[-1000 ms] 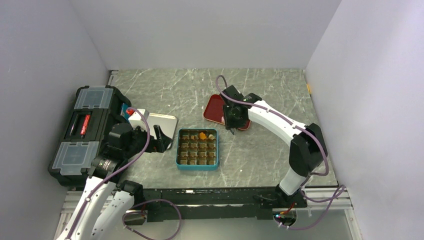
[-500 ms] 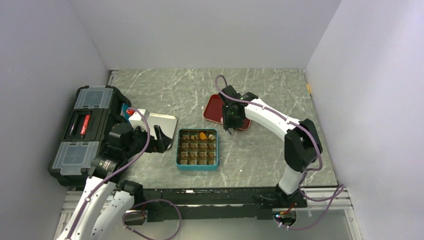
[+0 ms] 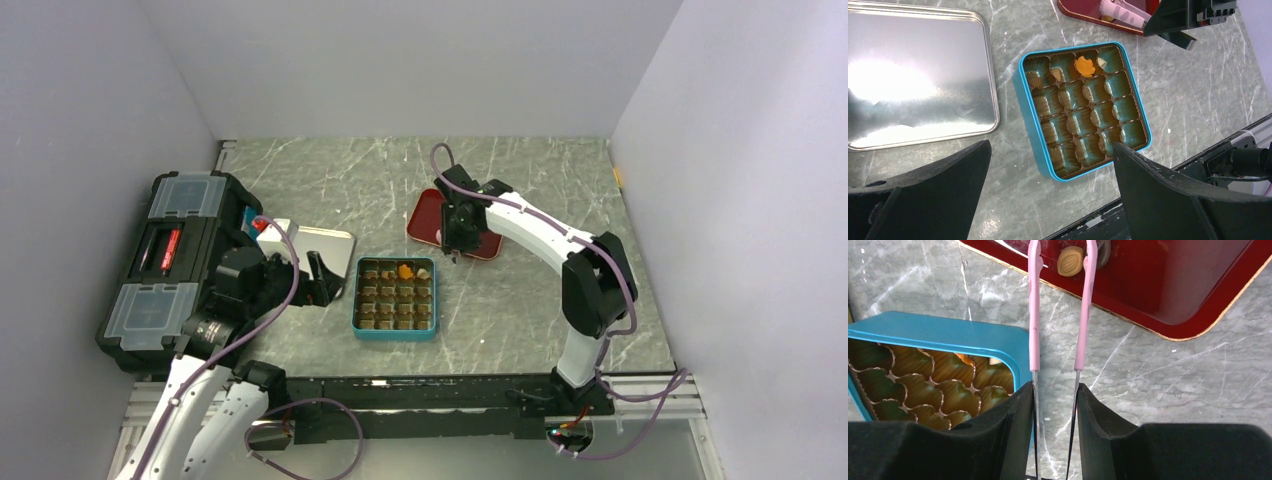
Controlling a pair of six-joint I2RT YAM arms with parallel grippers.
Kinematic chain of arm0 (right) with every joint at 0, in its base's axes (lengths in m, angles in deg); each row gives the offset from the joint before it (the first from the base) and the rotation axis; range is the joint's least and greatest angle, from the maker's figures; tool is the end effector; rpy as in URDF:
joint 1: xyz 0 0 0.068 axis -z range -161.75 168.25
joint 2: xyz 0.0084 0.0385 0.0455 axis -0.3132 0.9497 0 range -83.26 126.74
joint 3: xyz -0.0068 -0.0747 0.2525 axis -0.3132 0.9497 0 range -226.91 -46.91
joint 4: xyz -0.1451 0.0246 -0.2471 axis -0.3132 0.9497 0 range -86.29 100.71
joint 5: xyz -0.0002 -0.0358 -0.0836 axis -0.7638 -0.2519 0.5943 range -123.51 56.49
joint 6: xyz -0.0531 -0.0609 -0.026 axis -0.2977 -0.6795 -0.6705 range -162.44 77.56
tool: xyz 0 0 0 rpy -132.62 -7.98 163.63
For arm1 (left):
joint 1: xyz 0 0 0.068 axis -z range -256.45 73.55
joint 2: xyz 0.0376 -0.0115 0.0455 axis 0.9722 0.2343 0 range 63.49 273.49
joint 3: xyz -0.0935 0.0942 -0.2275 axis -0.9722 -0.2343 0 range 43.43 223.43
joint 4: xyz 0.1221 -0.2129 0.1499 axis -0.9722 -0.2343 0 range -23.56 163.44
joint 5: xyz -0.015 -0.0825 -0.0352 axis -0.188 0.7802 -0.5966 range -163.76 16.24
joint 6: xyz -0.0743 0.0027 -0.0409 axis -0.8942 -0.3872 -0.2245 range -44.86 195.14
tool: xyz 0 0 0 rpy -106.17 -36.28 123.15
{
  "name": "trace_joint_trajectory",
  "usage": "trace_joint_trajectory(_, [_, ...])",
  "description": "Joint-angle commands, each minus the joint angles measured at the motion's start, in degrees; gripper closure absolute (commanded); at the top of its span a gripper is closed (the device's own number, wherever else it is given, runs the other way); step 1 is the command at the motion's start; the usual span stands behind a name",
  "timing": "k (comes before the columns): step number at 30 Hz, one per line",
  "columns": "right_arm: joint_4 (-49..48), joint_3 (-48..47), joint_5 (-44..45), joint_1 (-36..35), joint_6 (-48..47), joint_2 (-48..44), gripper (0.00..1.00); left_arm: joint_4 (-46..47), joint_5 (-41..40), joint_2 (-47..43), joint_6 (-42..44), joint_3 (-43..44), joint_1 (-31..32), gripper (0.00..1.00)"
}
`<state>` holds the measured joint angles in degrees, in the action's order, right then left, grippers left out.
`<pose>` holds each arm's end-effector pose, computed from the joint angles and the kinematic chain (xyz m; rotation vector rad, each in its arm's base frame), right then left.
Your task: Pack the cookies
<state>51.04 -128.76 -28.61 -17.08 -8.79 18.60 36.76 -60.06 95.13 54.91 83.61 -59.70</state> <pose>0.3352 0.2297 0.1885 -0.0167 2.7599 0.2158 0.1802 -0.0727 0.2777 0.0875 2.1078 -0.6396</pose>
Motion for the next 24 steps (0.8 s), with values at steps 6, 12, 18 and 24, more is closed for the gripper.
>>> trace_joint_trajectory(6, [-1.49, -2.84, -1.16, 0.3, 1.72, 1.71, 0.63, 1.79, 1.13, -0.46, 0.89, 1.43, 0.12, 0.01])
trace_joint_trajectory(12, [-1.33, -2.62, -0.68, 0.26, 1.5, 2.58, 0.64, 1.88, 1.06, -0.62, 0.84, 1.47, 0.13, 0.01])
trace_joint_trajectory(18, [-0.5, -3.23, 0.31, 0.33, 1.01, 3.34, 0.69, 1.79, 1.04, -0.64, 0.82, 1.48, 0.12, 0.01])
trace_joint_trajectory(24, [0.65, -3.9, 2.96, 0.33, 0.25, 4.31, 0.75, 1.86, 1.07, -0.79, 0.88, 1.46, 0.12, 0.01])
